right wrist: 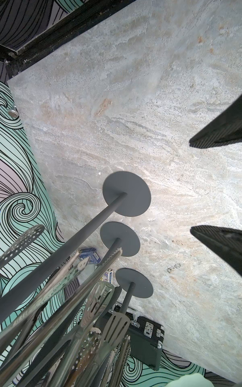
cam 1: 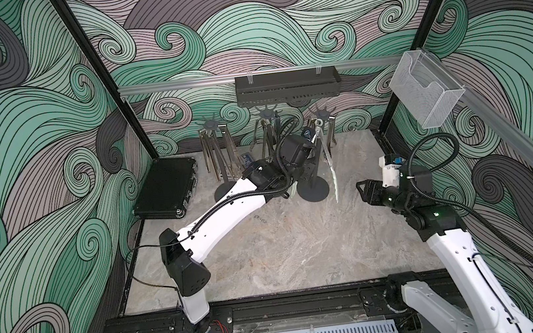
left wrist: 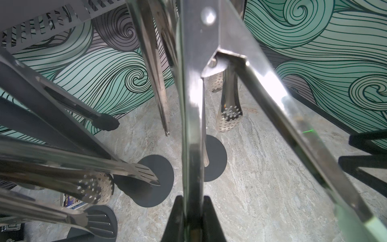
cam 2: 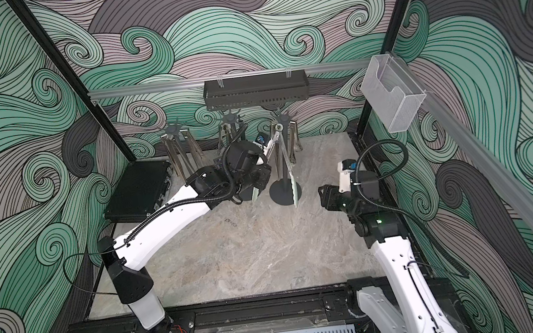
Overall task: Hang food tongs on kitchen utensil racks
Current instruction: Hang the food tongs on the rack.
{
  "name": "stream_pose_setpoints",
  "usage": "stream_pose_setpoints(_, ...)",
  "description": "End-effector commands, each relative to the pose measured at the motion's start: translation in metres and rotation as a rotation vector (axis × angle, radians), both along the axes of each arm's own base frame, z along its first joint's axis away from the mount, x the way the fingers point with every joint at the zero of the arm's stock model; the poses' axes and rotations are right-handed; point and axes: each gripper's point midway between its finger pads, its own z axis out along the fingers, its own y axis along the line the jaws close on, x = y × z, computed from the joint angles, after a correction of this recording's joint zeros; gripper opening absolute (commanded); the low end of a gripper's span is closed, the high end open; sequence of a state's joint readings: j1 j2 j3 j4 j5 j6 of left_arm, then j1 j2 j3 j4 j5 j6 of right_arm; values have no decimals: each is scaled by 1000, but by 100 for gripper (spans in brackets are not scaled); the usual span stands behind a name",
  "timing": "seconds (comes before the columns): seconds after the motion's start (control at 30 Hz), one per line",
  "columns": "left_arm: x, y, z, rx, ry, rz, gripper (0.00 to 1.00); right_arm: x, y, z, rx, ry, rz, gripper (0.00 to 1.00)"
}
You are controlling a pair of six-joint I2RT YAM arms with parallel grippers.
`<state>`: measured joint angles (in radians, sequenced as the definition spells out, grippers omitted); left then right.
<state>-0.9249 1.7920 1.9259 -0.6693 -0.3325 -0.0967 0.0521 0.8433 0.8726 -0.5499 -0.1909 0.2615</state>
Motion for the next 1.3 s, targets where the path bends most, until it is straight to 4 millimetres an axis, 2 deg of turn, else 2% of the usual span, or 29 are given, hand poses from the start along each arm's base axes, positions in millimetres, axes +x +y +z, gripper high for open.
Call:
stream_pose_setpoints(0.0, 8, -2, -10, 3, 7, 16, 0, 1, 3, 2, -6, -11, 21, 61)
stream_pose_setpoints(0.07, 8, -2, -13, 7, 10, 16, 0, 1, 3, 2, -5, -12, 21, 61)
stream_pose_setpoints(0.3, 7, -2, -26, 13, 28, 20, 15, 2, 3, 1, -6, -9, 21, 61)
stream_pose_setpoints(0.53, 10, -7, -34, 25, 31, 13, 17, 1, 3, 1, -7, -13, 21, 61)
stream_pose_setpoints(0.67, 13, -10, -34, 28, 27, 7, 19, 0, 3, 2, -8, -15, 20, 61)
stream_pose_setpoints(0.87, 18, -15, -33, 31, 23, -3, 27, 0, 2, 2, -12, -18, 18, 61)
stream_pose_setpoints(1.27, 18, -17, -21, 17, 14, -14, 33, 0, 3, 2, -14, -19, 21, 62)
